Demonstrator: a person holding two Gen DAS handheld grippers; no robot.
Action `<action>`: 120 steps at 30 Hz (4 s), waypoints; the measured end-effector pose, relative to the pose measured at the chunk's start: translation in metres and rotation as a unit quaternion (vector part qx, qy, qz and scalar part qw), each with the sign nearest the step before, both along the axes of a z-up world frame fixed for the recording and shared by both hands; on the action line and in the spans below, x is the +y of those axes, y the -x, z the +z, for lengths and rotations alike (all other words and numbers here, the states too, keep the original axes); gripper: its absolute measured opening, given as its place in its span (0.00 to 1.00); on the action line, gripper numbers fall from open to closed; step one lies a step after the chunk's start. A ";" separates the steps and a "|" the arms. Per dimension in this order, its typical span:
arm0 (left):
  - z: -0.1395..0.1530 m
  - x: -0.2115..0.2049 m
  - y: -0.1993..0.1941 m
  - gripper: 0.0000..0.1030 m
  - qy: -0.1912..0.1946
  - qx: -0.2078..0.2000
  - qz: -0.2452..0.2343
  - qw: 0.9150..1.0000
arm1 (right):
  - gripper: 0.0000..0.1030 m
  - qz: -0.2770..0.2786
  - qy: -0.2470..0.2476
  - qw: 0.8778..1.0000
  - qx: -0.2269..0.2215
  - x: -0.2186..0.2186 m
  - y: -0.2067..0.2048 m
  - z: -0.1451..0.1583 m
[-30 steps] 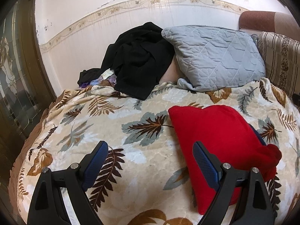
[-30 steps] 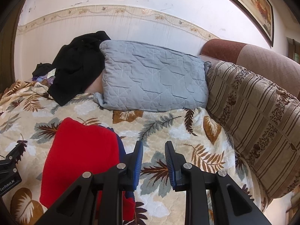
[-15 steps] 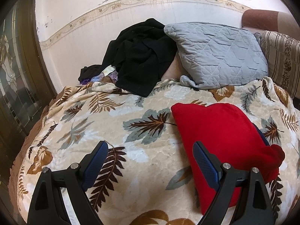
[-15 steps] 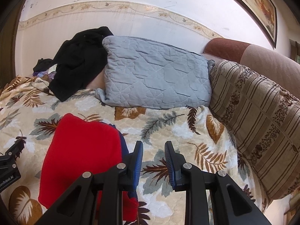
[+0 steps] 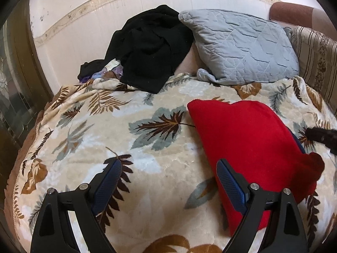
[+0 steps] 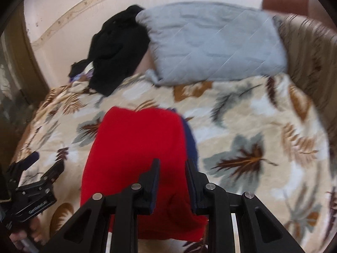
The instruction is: Fold small clothes
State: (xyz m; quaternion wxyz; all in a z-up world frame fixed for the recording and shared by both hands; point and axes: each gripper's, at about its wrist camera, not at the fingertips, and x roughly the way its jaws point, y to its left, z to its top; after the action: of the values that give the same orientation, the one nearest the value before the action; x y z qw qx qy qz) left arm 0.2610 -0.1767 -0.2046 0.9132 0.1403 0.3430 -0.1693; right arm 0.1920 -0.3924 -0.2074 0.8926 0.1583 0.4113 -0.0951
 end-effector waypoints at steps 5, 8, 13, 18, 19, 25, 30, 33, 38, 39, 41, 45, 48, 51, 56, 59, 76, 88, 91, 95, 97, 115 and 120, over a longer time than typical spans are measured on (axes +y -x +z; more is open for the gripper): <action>-0.029 -0.021 -0.014 0.89 -0.055 0.028 -0.004 0.998 | 0.35 0.007 -0.057 0.996 0.072 -0.007 -0.027 -0.042; -0.043 -0.030 -0.016 0.89 -0.094 0.021 -0.005 0.995 | 0.35 0.006 -0.090 0.993 0.072 -0.017 -0.033 -0.046; -0.033 -0.029 -0.018 0.89 -0.078 0.006 -0.012 0.997 | 0.35 -0.015 -0.107 0.994 0.026 -0.039 -0.046 -0.022; -0.030 -0.035 -0.020 0.89 -0.083 -0.010 -0.022 0.996 | 0.35 0.001 -0.108 0.994 0.036 -0.041 -0.094 -0.022; -0.030 -0.035 -0.021 0.89 -0.081 -0.009 -0.023 0.996 | 0.35 0.002 -0.107 0.993 0.043 -0.040 -0.104 -0.027; -0.026 -0.036 -0.023 0.89 -0.070 -0.017 -0.027 0.997 | 0.53 0.007 -0.097 0.993 0.072 -0.034 -0.129 -0.053; -0.019 -0.033 -0.020 0.89 -0.057 -0.023 -0.026 0.998 | 0.54 0.000 -0.108 0.993 0.051 -0.037 -0.110 -0.035; -0.014 -0.031 -0.014 0.89 -0.055 -0.032 -0.030 0.998 | 0.54 -0.001 -0.098 0.994 0.052 -0.034 -0.093 -0.026; -0.006 -0.025 -0.009 0.89 -0.043 -0.037 -0.029 0.998 | 0.54 -0.009 -0.098 0.993 0.071 -0.033 -0.062 -0.025; -0.005 -0.025 -0.008 0.89 -0.042 -0.037 -0.028 0.998 | 0.54 -0.011 -0.112 0.991 0.078 -0.035 -0.057 -0.029; -0.004 -0.024 -0.008 0.89 -0.038 -0.036 -0.028 0.998 | 0.54 -0.009 -0.121 0.988 0.099 -0.033 -0.049 -0.041; -0.003 -0.023 -0.006 0.89 -0.034 -0.039 -0.029 0.998 | 0.54 -0.006 -0.111 0.989 0.101 -0.021 -0.028 -0.058; -0.002 -0.023 -0.007 0.89 -0.030 -0.036 -0.025 0.999 | 0.54 0.012 -0.097 0.989 0.109 -0.003 -0.016 -0.059; -0.001 -0.022 -0.007 0.89 -0.028 -0.036 -0.023 0.999 | 0.54 0.018 -0.068 0.992 0.104 0.009 -0.007 -0.057; -0.001 -0.021 -0.007 0.89 -0.027 -0.039 -0.024 0.999 | 0.54 0.005 -0.114 0.989 0.094 -0.013 -0.004 -0.046; 0.000 -0.020 -0.007 0.89 -0.024 -0.041 -0.022 0.999 | 0.55 -0.016 -0.131 0.990 0.041 -0.028 0.005 -0.025; 0.001 -0.020 -0.008 0.89 -0.019 -0.041 -0.023 0.999 | 0.56 -0.005 -0.088 0.996 0.010 -0.003 -0.005 -0.008; -0.002 -0.019 -0.006 0.89 -0.021 -0.037 -0.023 0.999 | 0.56 -0.031 -0.137 0.990 0.023 -0.013 -0.028 -0.031; -0.002 -0.020 -0.007 0.89 -0.022 -0.037 -0.022 0.999 | 0.56 -0.032 -0.163 0.983 0.072 -0.015 -0.040 -0.056; -0.001 -0.020 -0.007 0.89 -0.021 -0.038 -0.022 0.999 | 0.56 -0.032 -0.164 0.985 0.051 -0.016 -0.037 -0.044; -0.002 -0.020 -0.007 0.89 -0.021 -0.035 -0.021 0.999 | 0.56 -0.036 -0.167 0.985 0.040 -0.018 -0.033 -0.040; -0.022 -0.037 -0.013 0.89 -0.019 0.026 -0.057 0.998 | 0.58 -0.013 -0.192 0.979 0.074 -0.036 -0.029 -0.065; -0.024 -0.024 -0.032 0.89 0.041 0.094 -0.052 0.993 | 0.58 -0.009 -0.191 0.980 0.049 -0.042 -0.025 -0.056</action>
State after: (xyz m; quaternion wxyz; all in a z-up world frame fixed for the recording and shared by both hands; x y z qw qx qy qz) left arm 0.2925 -0.2002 -0.2288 0.8719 0.1041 0.4121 -0.2433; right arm 0.2167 -0.4349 -0.2636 0.8241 0.3245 0.4633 -0.0305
